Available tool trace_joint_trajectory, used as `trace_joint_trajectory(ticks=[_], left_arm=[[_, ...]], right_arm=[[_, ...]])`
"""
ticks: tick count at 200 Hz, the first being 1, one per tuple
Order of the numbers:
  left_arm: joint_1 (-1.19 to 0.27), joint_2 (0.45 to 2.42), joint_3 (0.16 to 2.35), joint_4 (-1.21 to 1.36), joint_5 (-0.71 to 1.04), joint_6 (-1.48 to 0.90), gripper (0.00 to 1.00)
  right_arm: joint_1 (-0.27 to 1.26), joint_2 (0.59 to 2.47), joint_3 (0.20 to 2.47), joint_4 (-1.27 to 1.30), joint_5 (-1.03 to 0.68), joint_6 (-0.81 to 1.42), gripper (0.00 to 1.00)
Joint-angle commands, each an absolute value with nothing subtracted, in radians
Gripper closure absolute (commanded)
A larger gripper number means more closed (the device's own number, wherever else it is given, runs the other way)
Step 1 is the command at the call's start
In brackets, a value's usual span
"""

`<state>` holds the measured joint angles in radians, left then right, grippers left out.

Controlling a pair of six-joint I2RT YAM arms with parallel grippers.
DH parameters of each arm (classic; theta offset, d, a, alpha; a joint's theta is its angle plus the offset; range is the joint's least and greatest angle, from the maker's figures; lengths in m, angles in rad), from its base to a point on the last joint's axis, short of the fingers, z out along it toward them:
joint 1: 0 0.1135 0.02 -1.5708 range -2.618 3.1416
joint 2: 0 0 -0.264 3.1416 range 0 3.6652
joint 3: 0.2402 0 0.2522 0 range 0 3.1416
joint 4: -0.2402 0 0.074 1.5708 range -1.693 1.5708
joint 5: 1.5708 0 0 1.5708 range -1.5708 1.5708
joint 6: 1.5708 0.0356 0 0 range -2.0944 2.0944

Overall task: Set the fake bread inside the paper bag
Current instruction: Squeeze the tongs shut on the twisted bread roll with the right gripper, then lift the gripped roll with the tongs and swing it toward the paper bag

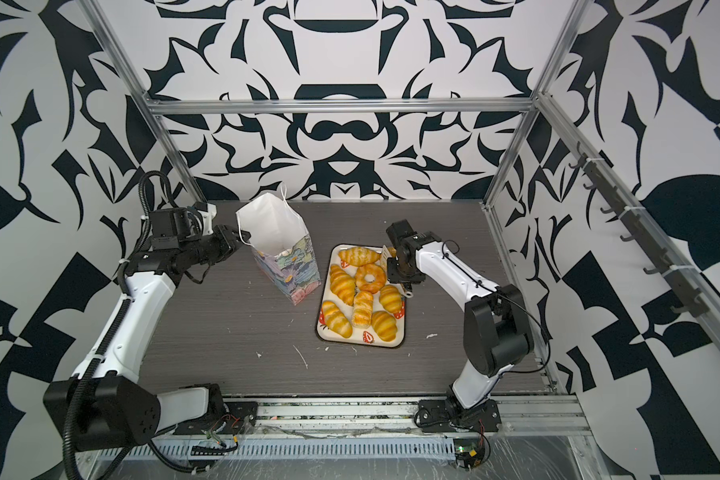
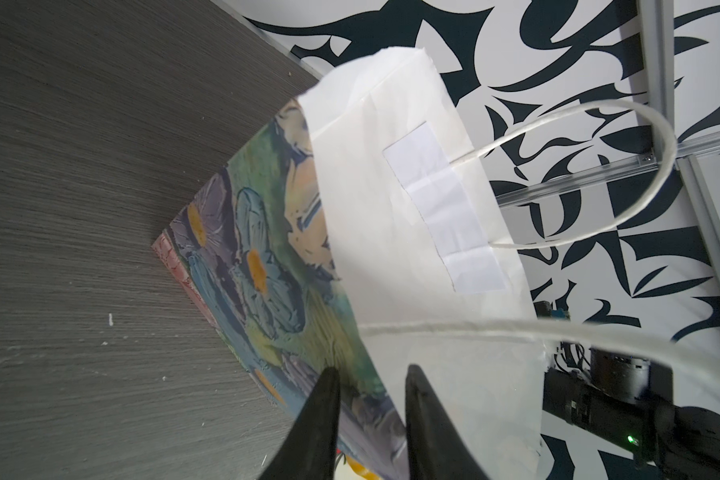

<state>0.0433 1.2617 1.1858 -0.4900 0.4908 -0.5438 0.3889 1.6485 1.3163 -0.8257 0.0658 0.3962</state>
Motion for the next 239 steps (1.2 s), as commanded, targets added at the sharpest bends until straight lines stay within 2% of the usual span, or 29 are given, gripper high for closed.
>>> trace_joint_trajectory(ticks=[1,57,110,170,239], left_arm=[[0.041,1.25,1.193,-0.484,0.488,-0.547,0.69],[0.04,1.249,1.199,-0.489,0.488,-0.547,0.69],[0.04,1.243,1.211,-0.502,0.487,-0.545,0.69],[0.04,1.231,1.234,-0.521,0.493,-0.54,0.69],[0.04,1.232,1.233,-0.531,0.498,-0.532,0.74]], right_arm=[[0.395,1.573,1.378,-0.84,0.092,0.388,0.57],[0.407,1.466,1.406,-0.886,0.036,0.387,0.56],[0.497,1.406,1.522,-0.951,0.047,0.379,0.57],[0.654,1.423,1.734,-1.009,0.075,0.373,0.57],[0.823,1.526,1.952,-1.044,0.147,0.346,0.56]])
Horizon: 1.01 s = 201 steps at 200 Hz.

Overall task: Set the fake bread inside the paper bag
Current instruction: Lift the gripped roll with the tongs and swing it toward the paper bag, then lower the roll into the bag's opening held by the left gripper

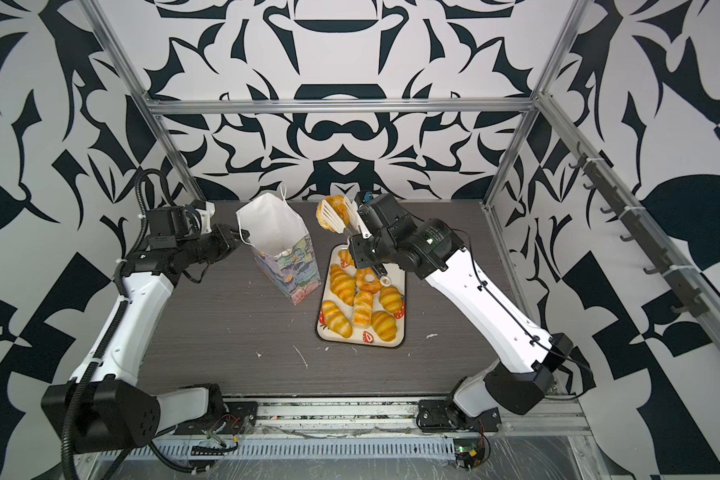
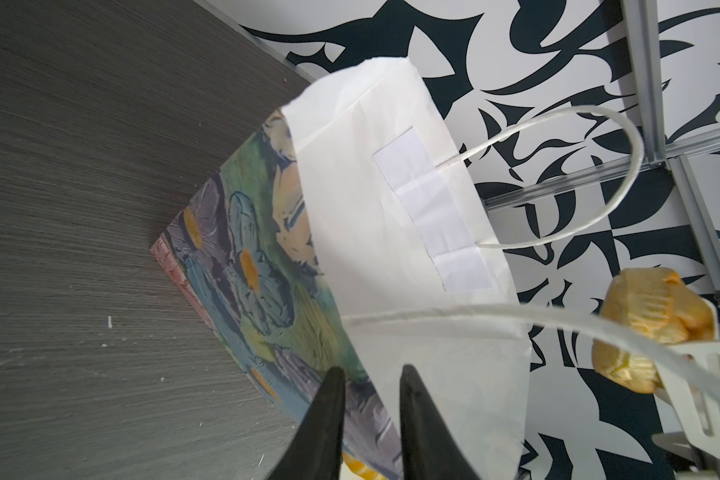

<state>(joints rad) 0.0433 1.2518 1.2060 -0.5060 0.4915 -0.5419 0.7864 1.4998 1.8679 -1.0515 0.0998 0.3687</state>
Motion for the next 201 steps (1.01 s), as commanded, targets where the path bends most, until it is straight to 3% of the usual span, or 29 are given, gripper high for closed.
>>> trace_joint_trajectory(ticks=[1,140,201], left_arm=[[0.04,1.232,1.234,-0.531,0.498,-0.532,0.74],[0.04,1.232,1.238,-0.542,0.521,-0.491,0.7],[0.041,1.23,1.239,-0.541,0.523,-0.482,0.7]], right_arm=[[0.825,1.528,1.954,-1.044,0.148,0.346,0.56],[0.969,1.816,2.315,-1.093,0.147,0.322,0.57],[0.973,1.889,2.362,-1.112,0.156,0.327,0.57]])
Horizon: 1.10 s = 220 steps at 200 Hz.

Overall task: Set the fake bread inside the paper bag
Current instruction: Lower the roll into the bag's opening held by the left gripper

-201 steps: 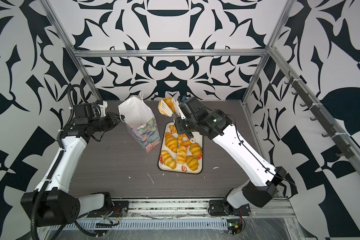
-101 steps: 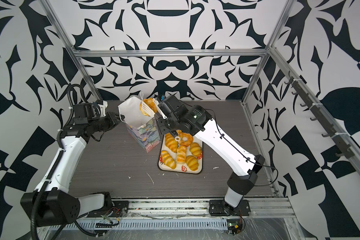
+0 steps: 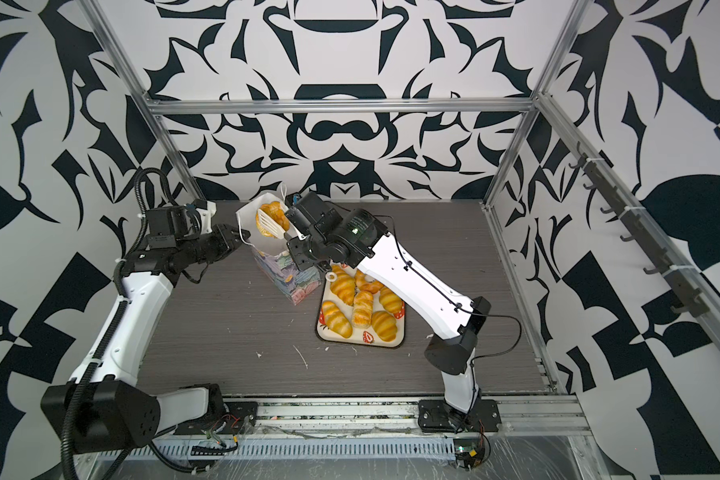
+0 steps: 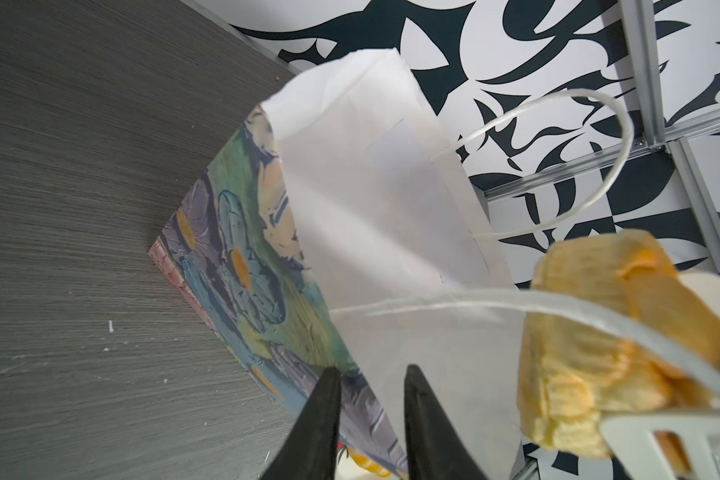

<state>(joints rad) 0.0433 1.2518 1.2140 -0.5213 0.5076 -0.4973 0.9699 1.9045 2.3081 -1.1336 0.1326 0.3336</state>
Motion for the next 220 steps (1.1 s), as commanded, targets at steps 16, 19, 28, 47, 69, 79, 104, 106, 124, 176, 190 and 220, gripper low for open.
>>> trace_joint_trajectory(ticks=[16,19,28,47,69,79,104,106,124,176,190,220], left_arm=[[0.04,1.231,1.238,-0.541,0.519,-0.482,0.7],[0.04,1.231,1.238,-0.541,0.518,-0.482,0.7],[0.04,1.231,1.238,-0.542,0.517,-0.482,0.7],[0.04,1.23,1.235,-0.541,0.516,-0.482,0.7],[0.04,1.23,1.232,-0.541,0.516,-0.482,0.71],[0.041,1.23,1.23,-0.541,0.515,-0.481,0.71],[0.04,1.227,1.227,-0.543,0.512,-0.482,0.71],[0.04,1.227,1.226,-0.543,0.512,-0.482,0.71],[0.04,1.224,1.224,-0.543,0.507,-0.483,0.7],[0.04,1.223,1.224,-0.543,0.507,-0.482,0.7],[0.041,1.224,1.223,-0.543,0.506,-0.482,0.71],[0.04,1.227,1.22,-0.543,0.508,-0.482,0.71]], right_arm=[[0.973,1.9,2.366,-1.113,0.156,0.327,0.57],[0.973,1.902,2.367,-1.112,0.156,0.327,0.57],[0.973,1.909,2.371,-1.114,0.154,0.327,0.57],[0.973,1.92,2.373,-1.117,0.154,0.327,0.57],[0.973,1.93,2.374,-1.118,0.157,0.327,0.56],[0.972,1.934,2.374,-1.118,0.159,0.326,0.56],[0.973,1.945,2.379,-1.124,0.163,0.326,0.53],[0.973,1.946,2.379,-1.124,0.164,0.325,0.53],[0.973,1.954,2.386,-1.13,0.166,0.323,0.51],[0.973,1.964,2.398,-1.141,0.166,0.319,0.48],[0.973,1.963,2.398,-1.144,0.165,0.319,0.45],[0.973,1.96,2.399,-1.144,0.165,0.32,0.41]])
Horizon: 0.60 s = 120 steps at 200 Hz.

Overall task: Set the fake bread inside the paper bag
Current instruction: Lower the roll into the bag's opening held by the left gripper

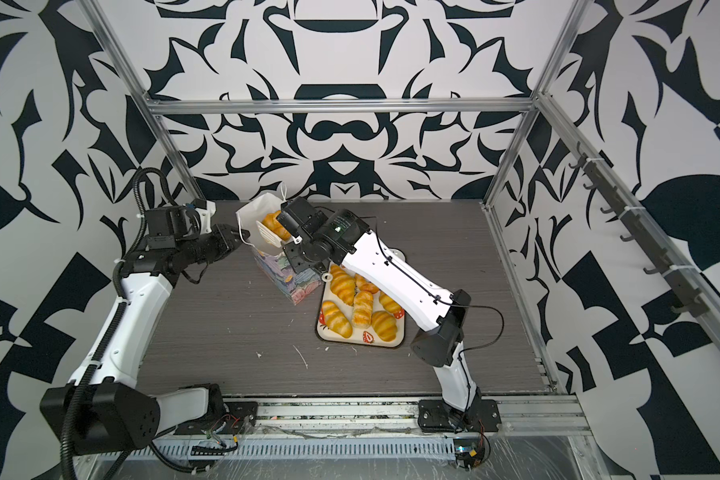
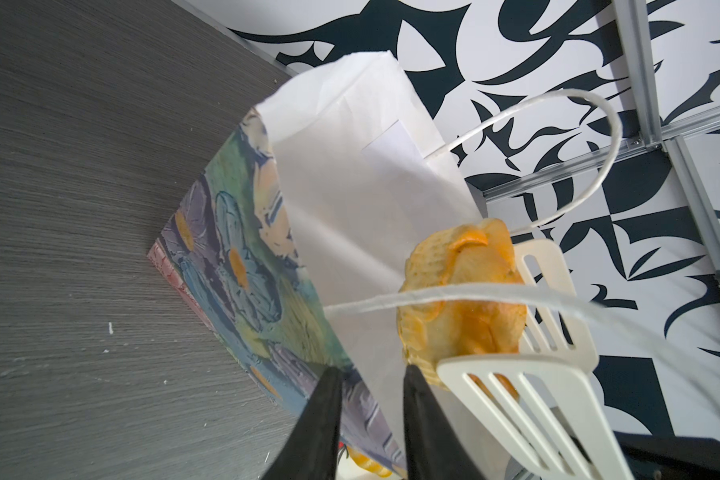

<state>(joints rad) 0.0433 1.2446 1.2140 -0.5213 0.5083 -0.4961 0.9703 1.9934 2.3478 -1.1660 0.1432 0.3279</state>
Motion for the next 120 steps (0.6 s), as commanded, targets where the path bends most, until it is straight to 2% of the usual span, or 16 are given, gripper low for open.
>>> trace_joint_trajectory(ticks=[1,44,120], left_arm=[[0.041,1.227,1.22,-0.543,0.509,-0.482,0.71],[0.04,1.227,1.223,-0.547,0.505,-0.483,0.71],[0.041,1.23,1.224,-0.548,0.503,-0.484,0.71]], right_arm=[[0.973,1.96,2.399,-1.144,0.165,0.32,0.41],[0.973,1.963,2.414,-1.148,0.166,0.318,0.37],[0.973,1.92,2.429,-1.16,0.22,0.307,0.38]])
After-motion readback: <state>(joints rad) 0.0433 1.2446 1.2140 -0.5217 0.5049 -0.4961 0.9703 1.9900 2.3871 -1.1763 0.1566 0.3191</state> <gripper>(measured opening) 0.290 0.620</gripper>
